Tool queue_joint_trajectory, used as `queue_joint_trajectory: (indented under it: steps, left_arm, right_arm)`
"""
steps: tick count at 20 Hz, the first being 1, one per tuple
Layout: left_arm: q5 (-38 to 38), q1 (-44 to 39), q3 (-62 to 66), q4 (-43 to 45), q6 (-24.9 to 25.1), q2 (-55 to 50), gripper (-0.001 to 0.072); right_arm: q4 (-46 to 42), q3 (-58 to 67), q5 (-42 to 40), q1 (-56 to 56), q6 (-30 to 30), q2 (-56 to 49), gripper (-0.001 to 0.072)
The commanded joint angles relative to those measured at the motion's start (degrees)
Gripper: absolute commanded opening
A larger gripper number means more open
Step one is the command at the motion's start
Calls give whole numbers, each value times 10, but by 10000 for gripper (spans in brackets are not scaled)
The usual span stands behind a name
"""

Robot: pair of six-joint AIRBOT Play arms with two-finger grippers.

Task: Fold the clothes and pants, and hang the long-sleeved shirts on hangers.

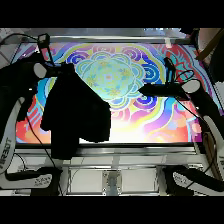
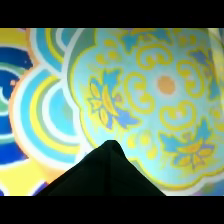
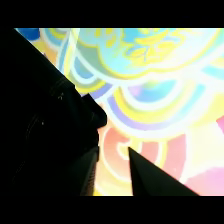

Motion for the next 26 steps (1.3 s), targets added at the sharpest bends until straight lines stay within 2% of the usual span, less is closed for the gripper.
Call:
queue_joint_trajectory:
  steps: [1, 2, 3, 5, 6, 8, 9, 11, 14, 16, 18, 19, 20, 22, 24, 25, 26]
  left_arm:
    - [124, 8, 2, -14, 2, -71, 102]
    - [122, 9, 5, -13, 2, -70, 418]
    - [113, 11, 14, -13, 2, -64, 622]
    - [67, 16, 33, -11, 3, -31, 622]
    - [19, 23, 38, -10, 3, -2, 622]
    - [-123, 42, 36, 34, 2, 63, 605]
    - [-200, 53, 25, 71, -2, 97, 570]
    - [-293, 77, -49, 125, -20, 177, 542]
    - [-315, 119, -298, 129, -63, 355, 542]
    - [-321, 136, -452, 120, -92, 473, 542]
    - [-346, 148, -542, 78, -135, 569, 542]
    - [-347, 153, -562, 57, -171, 605, 540]
    - [-342, 155, -565, 50, -178, 633, 540]
    - [-361, 165, -564, 56, -178, 664, 539]
    - [-384, 189, -564, 62, -177, 650, 489]
    - [-383, 205, -564, 54, -169, 630, 489]
    - [-382, 223, -564, 25, -136, 602, 489]
  right_arm:
    - [37, 25, -27, 1, -45, -92, 333]
    - [37, 33, -25, 1, -45, -102, 333]
    - [37, 39, -24, 1, -44, -105, 333]
    - [35, 57, -1, -1, -44, -100, 333]
    - [29, 67, 39, -2, -45, -96, 333]
    - [7, 67, 138, -3, -55, -82, 329]
    - [1, 53, 179, 1, -58, -75, 315]
    - [4, -8, 199, 14, -60, -52, 313]
    - [47, -143, 164, 57, -72, -7, 318]
    - [97, -197, 140, 98, -86, 1, 398]
    - [113, -208, 116, 142, -101, -4, 415]
    - [114, -205, 102, 162, -101, -5, 414]
    - [117, -205, 82, 181, -101, -5, 414]
    - [122, -206, 58, 203, -102, -5, 415]
    - [122, -206, 54, 209, -102, -5, 414]
    - [122, -206, 53, 209, -102, -5, 414]
    - [122, -206, 52, 207, -102, -5, 415]
